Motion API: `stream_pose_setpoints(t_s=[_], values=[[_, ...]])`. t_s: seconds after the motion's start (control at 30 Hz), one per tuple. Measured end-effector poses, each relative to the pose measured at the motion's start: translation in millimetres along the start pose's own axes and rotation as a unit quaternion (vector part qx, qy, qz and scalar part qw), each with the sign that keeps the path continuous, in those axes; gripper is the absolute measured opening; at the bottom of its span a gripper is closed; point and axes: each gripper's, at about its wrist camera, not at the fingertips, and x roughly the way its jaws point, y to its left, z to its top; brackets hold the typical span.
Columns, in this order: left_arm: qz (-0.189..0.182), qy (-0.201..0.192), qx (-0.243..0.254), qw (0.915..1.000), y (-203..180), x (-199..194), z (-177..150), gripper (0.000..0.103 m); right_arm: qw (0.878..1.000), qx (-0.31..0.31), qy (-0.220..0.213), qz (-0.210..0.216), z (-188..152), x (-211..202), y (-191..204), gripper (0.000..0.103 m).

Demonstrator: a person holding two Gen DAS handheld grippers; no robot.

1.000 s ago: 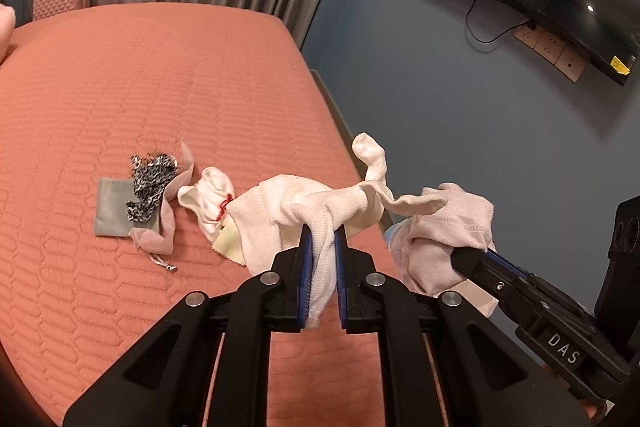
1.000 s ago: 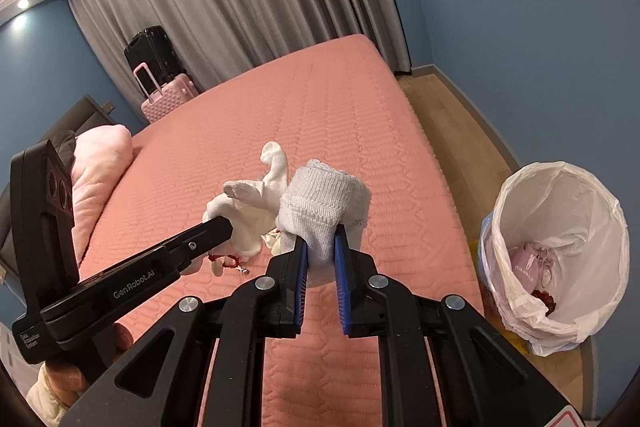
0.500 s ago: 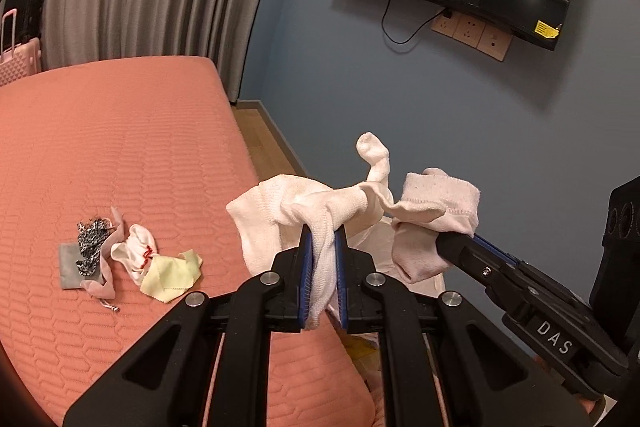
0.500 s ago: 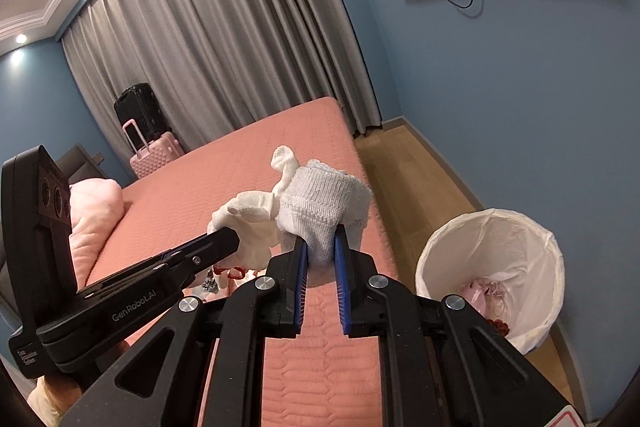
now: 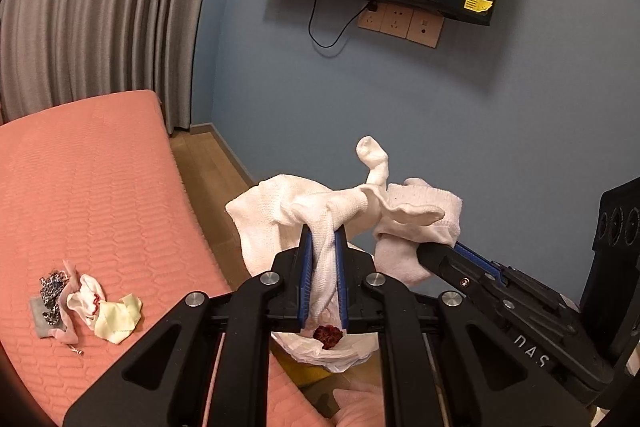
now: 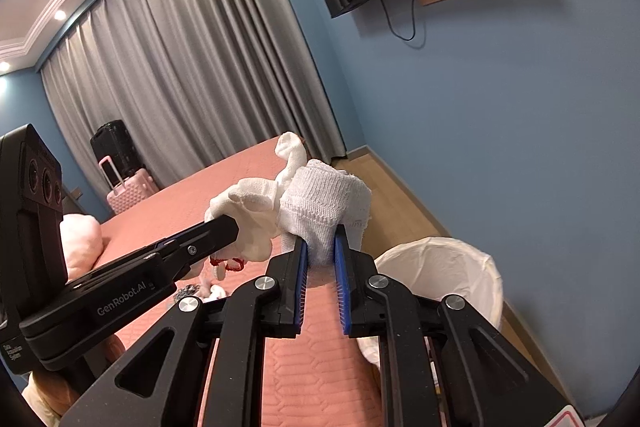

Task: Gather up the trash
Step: 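Carry both held white socks over the trash bin, then open both tools to drop the white socks into the bin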

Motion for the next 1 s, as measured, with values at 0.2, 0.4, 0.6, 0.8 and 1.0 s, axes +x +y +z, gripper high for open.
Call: stream_pose_setpoints(t_s=[0.2, 0.4, 0.6, 0.8, 1.0], values=[[-0.013, 0.003, 0.016, 0.9998, -20.0, 12.5, 8.8, 0.011, 1.000, 0.009, -0.011, -0.018, 6.2, -2.9, -19.4, 0.012], [-0.027, 0.020, 0.018, 0.9993, -29.7, 32.8, 14.1, 0.011, 0.999, 0.003, -0.013, -0.036, 17.0, 2.7, -37.2, 0.012], [-0.029, 0.032, 0.026, 0.9987, -36.1, 55.7, 16.7, 0.012, 0.999, 0.002, -0.006, -0.048, 21.8, 15.9, -52.1, 0.012], [-0.030, 0.038, 0.030, 0.9984, -38.3, 73.3, 21.1, 0.013, 0.998, 0.008, 0.004, -0.055, 21.9, 32.8, -64.4, 0.012], [-0.016, 0.035, 0.012, 0.9992, -32.5, 85.5, 24.1, 0.053, 0.998, 0.012, 0.019, -0.057, 21.1, 54.8, -73.8, 0.014]])
